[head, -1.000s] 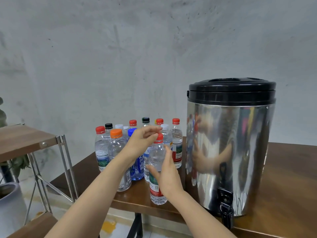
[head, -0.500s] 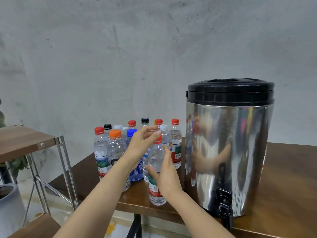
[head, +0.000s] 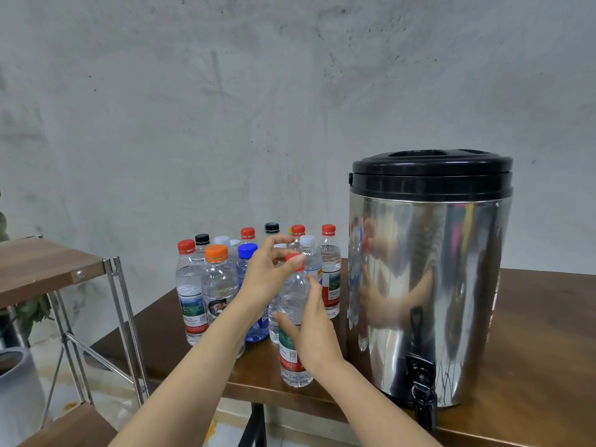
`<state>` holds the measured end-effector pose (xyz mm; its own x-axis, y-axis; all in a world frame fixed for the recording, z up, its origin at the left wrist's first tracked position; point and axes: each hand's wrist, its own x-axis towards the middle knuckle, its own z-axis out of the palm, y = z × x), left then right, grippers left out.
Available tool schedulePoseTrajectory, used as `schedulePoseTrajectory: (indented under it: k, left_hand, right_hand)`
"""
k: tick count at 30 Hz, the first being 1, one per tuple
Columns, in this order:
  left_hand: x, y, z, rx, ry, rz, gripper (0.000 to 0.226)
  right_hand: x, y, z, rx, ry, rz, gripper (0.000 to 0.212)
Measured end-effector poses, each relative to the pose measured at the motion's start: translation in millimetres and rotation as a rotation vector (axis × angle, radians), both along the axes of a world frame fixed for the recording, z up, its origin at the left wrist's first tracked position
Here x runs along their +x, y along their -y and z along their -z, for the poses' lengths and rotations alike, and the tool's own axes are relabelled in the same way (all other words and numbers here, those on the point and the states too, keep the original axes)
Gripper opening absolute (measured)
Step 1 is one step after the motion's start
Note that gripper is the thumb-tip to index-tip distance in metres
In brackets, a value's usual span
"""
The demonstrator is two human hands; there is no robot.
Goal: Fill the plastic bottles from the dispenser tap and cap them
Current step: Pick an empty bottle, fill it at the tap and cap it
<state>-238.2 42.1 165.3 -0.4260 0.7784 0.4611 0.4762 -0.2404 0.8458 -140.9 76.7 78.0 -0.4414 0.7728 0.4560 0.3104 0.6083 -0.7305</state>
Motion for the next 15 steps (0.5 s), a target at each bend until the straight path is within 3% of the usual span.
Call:
schedulePoseTrajectory:
  k: [3,6,10,15]
  left_hand:
    - [-0.3,1.1,-0.1,-0.002,-0.031,-0.003,0.037]
    - [4.8,7.7,8.3,0.017,-0.153,-0.046,0.055]
    - [9.0,29.1,47.2,0.221,-0.292,-0.221,0.062]
    - [-12.8,48.2,125.1,0.229,-0.24,-0.474,0.057]
  right_hand:
    - [-0.7,-1.8,-0.2,-0.01,0.0,-0.019,0.093]
    - [-0.6,-3.6,4.0,-0.105,-0.045,-0.088,0.1]
    - [9.9,1.2,39.0,-0.124,0.04,-0.06,0.115]
    - [21.8,15.4,78.2,-0.044,0.256,0.099,0.097]
